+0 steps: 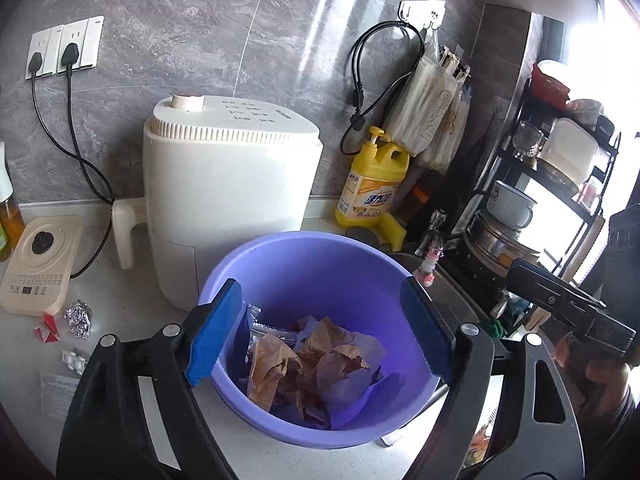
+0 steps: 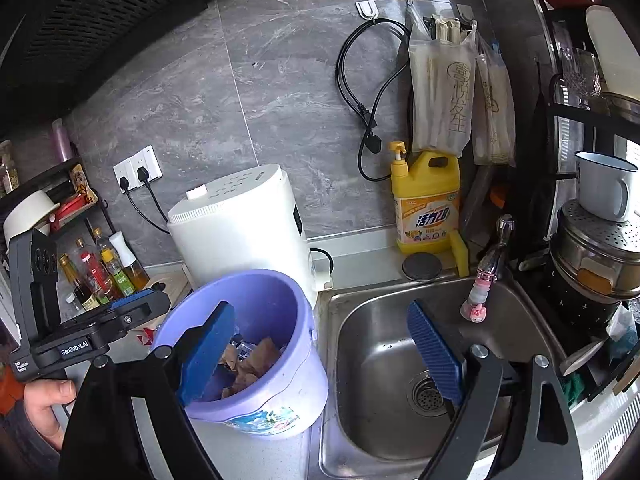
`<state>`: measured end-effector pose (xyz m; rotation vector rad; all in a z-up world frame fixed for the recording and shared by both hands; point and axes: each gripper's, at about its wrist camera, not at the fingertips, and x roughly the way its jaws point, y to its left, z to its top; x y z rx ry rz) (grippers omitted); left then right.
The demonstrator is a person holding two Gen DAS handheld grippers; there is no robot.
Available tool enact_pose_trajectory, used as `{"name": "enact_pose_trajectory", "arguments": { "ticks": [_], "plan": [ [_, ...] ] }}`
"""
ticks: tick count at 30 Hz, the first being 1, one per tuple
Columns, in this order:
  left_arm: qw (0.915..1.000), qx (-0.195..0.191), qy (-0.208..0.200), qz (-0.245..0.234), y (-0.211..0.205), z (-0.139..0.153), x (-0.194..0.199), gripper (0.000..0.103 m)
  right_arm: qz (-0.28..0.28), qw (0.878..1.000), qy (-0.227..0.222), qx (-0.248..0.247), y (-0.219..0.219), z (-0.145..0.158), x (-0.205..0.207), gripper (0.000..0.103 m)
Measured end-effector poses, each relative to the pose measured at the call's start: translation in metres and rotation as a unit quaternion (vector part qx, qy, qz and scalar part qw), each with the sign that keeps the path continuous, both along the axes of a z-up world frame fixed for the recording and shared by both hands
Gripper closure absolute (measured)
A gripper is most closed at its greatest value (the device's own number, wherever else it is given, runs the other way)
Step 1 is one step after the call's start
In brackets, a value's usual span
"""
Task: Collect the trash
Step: 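Carry both brown papers over the purple bucket and open both grippers, then move both open grippers back to the red packet and foil ball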
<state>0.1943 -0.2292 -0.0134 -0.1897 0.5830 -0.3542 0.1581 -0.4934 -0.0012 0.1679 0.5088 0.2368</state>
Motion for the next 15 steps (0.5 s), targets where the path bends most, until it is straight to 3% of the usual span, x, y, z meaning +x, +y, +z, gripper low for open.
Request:
{"name": "enact_pose_trajectory", "arguments": {
  "ticks": [15],
  "plan": [
    [0.99,0.044,0.021,0.133,0.036,0.005,-0.038,0.011,0.122,0.992,0.026,0.036,0.021,-0.018,0.034,0.014]
  ]
}}
